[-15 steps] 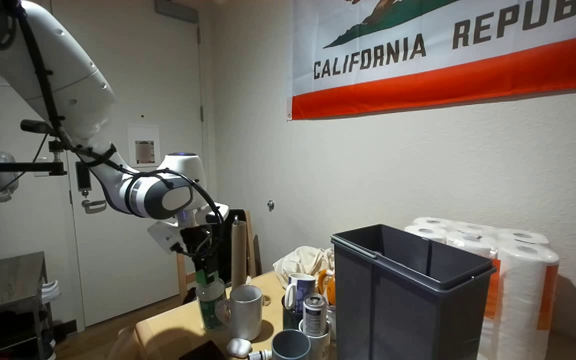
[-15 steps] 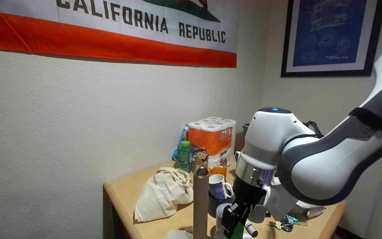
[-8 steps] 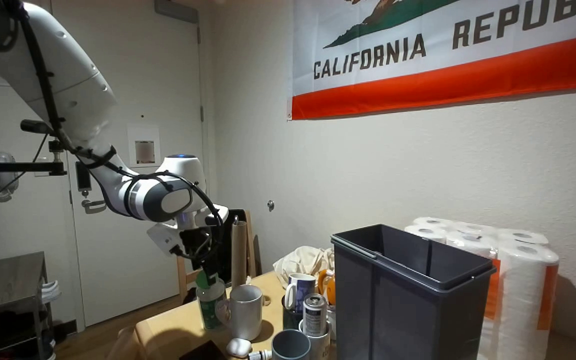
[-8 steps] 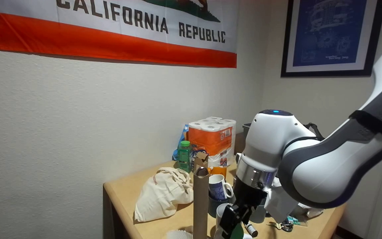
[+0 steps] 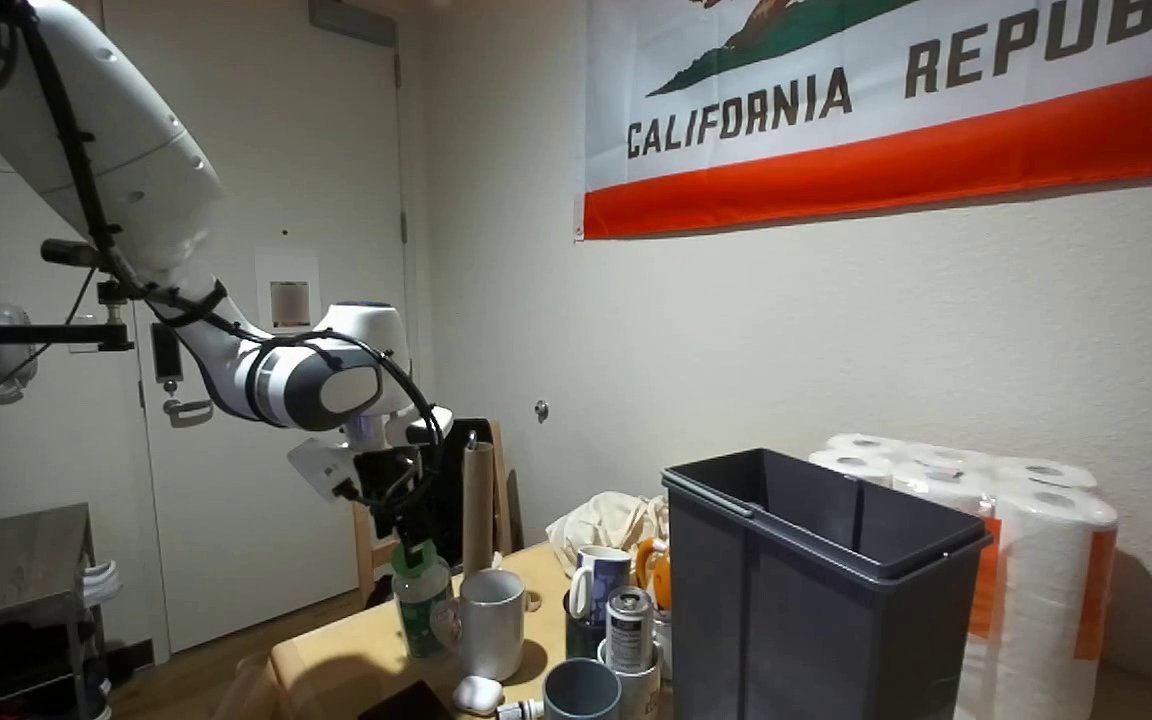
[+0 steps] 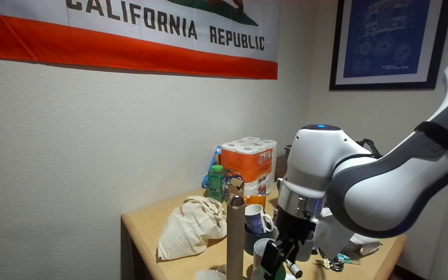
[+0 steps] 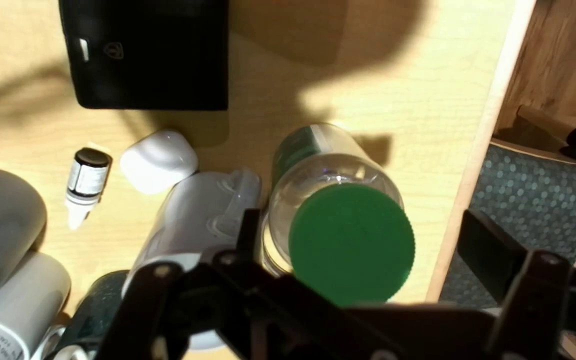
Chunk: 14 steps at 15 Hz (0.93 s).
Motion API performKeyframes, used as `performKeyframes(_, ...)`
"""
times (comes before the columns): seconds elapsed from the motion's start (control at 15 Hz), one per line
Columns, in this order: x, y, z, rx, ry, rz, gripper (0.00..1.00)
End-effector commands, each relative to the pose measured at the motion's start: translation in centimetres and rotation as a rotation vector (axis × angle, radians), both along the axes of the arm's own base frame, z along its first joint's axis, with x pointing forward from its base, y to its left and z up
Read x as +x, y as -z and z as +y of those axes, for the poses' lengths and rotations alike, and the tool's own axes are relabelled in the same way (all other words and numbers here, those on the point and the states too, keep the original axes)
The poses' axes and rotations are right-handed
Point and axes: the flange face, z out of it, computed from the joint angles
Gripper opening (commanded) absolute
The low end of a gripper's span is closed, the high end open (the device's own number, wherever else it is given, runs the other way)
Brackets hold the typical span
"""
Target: Take the lid and put it on the bottle
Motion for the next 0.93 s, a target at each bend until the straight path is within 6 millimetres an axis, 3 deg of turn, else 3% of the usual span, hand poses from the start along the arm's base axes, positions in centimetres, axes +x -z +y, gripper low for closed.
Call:
performKeyframes(0.0, -1.6, -2.9, 0.8, -0.013, -0.026, 0.078, 1.0)
performKeyframes(0.53, -4.5, -9.3, 0.8, -0.003, -0.06, 0.148, 1.0)
performKeyframes(0.87, -5.5, -10.7, 0.4, -0.026, -0.104, 0.181, 1.0)
